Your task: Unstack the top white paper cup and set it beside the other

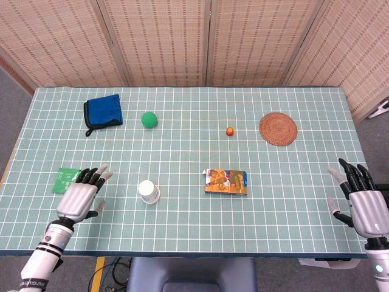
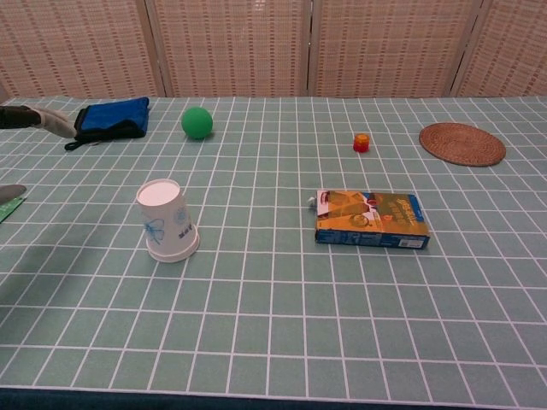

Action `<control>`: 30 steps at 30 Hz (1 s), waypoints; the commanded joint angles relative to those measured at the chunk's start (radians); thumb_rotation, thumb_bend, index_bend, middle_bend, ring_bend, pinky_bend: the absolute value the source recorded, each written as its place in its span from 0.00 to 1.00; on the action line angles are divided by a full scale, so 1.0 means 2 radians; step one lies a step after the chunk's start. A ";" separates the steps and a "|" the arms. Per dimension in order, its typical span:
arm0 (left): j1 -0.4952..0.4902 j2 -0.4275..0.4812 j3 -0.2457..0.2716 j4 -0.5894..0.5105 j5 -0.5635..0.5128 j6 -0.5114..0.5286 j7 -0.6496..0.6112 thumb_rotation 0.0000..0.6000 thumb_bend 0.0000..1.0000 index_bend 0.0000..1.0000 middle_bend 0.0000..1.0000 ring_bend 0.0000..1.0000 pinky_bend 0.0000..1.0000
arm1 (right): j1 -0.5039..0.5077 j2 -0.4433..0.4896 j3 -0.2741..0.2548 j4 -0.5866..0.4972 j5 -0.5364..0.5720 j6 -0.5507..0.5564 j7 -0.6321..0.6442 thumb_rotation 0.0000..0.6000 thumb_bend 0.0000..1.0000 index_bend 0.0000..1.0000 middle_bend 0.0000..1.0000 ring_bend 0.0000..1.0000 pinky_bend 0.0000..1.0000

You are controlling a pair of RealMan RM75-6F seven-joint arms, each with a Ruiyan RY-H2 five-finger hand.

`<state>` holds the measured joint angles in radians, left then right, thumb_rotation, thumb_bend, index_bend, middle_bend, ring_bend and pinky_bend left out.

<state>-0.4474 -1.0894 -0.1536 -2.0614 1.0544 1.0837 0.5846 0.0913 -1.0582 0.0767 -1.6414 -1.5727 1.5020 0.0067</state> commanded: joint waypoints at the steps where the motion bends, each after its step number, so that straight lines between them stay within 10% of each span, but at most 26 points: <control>1: -0.035 0.009 -0.015 -0.027 -0.054 -0.022 0.015 1.00 0.45 0.10 0.00 0.00 0.00 | 0.006 -0.003 0.000 0.005 0.004 -0.010 0.004 1.00 0.39 0.13 0.01 0.05 0.02; 14: -0.141 -0.055 -0.005 0.033 -0.187 -0.067 0.053 1.00 0.45 0.10 0.00 0.00 0.00 | 0.008 0.006 0.003 0.015 0.011 -0.010 0.035 1.00 0.39 0.13 0.01 0.05 0.02; 30: -0.185 -0.078 0.012 0.031 -0.203 -0.048 0.040 1.00 0.45 0.09 0.00 0.00 0.00 | 0.005 0.011 0.000 0.017 0.009 -0.003 0.049 1.00 0.40 0.13 0.01 0.05 0.02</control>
<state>-0.8160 -1.2436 -0.1311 -1.9979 0.6495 0.9849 0.6649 0.1020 -1.0361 0.0782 -1.6069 -1.5539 1.4960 0.1038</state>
